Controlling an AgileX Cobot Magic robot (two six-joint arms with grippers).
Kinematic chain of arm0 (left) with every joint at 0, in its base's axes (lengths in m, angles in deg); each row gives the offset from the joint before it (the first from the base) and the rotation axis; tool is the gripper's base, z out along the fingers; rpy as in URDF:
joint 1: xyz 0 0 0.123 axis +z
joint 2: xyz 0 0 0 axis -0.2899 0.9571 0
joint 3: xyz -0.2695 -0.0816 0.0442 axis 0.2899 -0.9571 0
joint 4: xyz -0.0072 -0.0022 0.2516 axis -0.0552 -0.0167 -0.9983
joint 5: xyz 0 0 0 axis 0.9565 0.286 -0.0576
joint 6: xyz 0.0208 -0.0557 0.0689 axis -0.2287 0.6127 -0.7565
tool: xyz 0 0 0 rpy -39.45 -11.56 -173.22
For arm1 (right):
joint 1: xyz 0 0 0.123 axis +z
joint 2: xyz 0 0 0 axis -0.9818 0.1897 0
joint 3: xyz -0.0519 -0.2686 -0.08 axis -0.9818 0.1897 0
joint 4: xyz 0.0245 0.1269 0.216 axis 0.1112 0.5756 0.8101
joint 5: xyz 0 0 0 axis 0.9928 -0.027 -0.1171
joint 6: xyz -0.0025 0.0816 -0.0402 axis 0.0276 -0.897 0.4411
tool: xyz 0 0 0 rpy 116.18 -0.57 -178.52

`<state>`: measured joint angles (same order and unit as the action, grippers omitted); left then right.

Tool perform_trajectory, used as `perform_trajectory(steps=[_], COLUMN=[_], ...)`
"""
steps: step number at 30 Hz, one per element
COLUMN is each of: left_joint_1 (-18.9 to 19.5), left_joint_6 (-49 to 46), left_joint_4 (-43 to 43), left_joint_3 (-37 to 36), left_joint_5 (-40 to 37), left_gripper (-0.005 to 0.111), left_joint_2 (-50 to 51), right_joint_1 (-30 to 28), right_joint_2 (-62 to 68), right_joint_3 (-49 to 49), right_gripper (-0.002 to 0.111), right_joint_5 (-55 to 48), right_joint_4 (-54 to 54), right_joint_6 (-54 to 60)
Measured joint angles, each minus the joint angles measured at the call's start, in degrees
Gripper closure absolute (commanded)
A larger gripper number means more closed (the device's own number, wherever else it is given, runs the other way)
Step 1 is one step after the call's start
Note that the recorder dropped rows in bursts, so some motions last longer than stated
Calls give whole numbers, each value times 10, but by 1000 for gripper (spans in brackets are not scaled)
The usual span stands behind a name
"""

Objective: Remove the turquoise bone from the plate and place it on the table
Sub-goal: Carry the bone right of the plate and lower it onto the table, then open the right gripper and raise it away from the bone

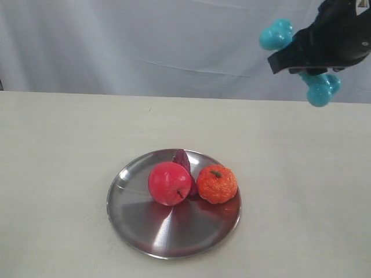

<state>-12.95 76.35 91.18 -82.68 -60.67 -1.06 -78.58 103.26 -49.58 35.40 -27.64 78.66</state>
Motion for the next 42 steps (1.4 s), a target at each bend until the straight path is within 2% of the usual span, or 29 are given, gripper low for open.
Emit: perform_trajectory(steps=[6, 14, 26, 27, 28, 29, 30, 32, 33, 36, 42], left_joint_1=[0, 0, 0, 0, 0, 0, 0, 0, 0, 0, 0], left_joint_6=[0, 0, 0, 0, 0, 0, 0, 0, 0, 0, 0], left_joint_4=[0, 0, 0, 0, 0, 0, 0, 0, 0, 0, 0], left_joint_3=[0, 0, 0, 0, 0, 0, 0, 0, 0, 0, 0], left_joint_5=[0, 0, 0, 0, 0, 0, 0, 0, 0, 0, 0], left_gripper=[107, 107, 107, 107, 107, 107, 107, 107, 107, 107, 107], left_joint_2=[0, 0, 0, 0, 0, 0, 0, 0, 0, 0, 0], right_joint_1=[-65, -68, -68, -68, -68, -68, -68, -68, -68, -68, -68], right_joint_2=[55, 197, 375, 379, 381, 381, 381, 381, 379, 363, 294], right_joint_3=[-2, -2, -2, -2, -2, -2, -2, -2, -2, -2, -2], right_gripper=[108, 108, 108, 105, 97, 88, 72, 49, 46, 52, 77], right_joint_5=[-31, -64, 8, 14, 16, 16, 16, 16, 17, 17, 8], right_joint_4=[45, 90, 108, 108, 108, 108, 108, 108, 108, 108, 108], right_joint_6=[-4, -4, -37, -37, -37, -36, -34, -32, -30, -23, -20])
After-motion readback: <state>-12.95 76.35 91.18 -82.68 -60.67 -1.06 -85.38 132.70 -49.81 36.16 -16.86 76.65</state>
